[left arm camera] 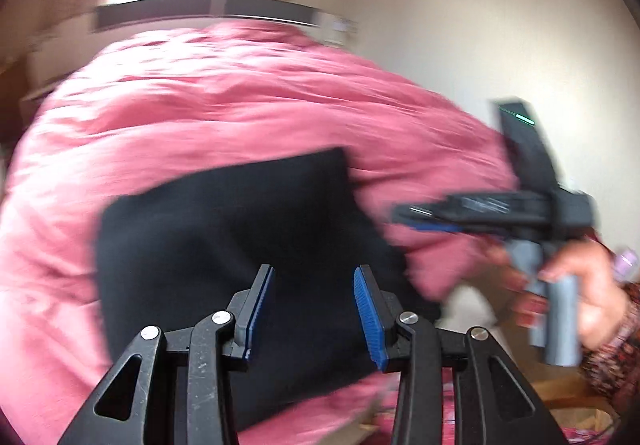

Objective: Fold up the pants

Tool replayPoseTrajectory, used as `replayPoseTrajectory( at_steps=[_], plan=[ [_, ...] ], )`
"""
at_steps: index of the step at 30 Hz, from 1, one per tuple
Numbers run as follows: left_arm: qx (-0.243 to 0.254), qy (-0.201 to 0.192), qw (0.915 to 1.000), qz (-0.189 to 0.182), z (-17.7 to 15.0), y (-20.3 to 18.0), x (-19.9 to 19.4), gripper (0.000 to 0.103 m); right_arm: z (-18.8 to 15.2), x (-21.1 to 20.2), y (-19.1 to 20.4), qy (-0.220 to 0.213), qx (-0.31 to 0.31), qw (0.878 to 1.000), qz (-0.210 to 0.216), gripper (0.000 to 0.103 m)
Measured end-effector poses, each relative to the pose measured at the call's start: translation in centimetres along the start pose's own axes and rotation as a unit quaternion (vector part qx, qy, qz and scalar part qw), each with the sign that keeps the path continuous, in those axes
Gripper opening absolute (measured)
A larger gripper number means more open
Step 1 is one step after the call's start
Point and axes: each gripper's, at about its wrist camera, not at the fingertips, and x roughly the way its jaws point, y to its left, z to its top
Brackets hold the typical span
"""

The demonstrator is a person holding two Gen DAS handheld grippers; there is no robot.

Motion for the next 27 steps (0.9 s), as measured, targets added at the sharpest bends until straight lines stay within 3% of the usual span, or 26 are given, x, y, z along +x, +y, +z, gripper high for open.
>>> replayPoseTrajectory(
  at_steps=[5, 9, 10, 13, 22, 27],
  plan=[
    [-0.037, 0.013, 0.9943, 0.099, -2.4, 4.8, -0.4, 0.041, -0.9, 0.8, 2.0, 0.02, -0.038, 0.999, -0.01, 0.06],
    [-0.033, 0.038, 0.9897, 0.134, -4.2, 5.7, 1.3, 0.041, -1.9, 1.7, 3.1, 0.043, -0.075, 0.995, -0.046, 0.06],
    [-0.031, 0.039, 0.9893, 0.137, -4.6, 5.7, 1.2, 0.041, -2.0, 1.9, 3.1, 0.049, -0.079, 0.995, -0.046, 0.059],
    [-0.023, 0.039, 0.9882, 0.147, -4.8, 5.4, 1.4, 0.042, -2.7, 2.7, 3.2, 0.065, -0.103, 0.99, -0.073, 0.021],
    [-0.048, 0.045, 0.9883, 0.138, -5.1, 6.8, 1.3, 0.049, -2.2, -0.2, 1.9, 0.057, -0.085, 0.994, -0.034, 0.005],
    [-0.063, 0.048, 0.9876, 0.136, -5.4, 7.5, 1.4, 0.05, -3.0, -0.1, -0.2, 0.07, -0.085, 0.989, -0.095, 0.001]
  ],
)
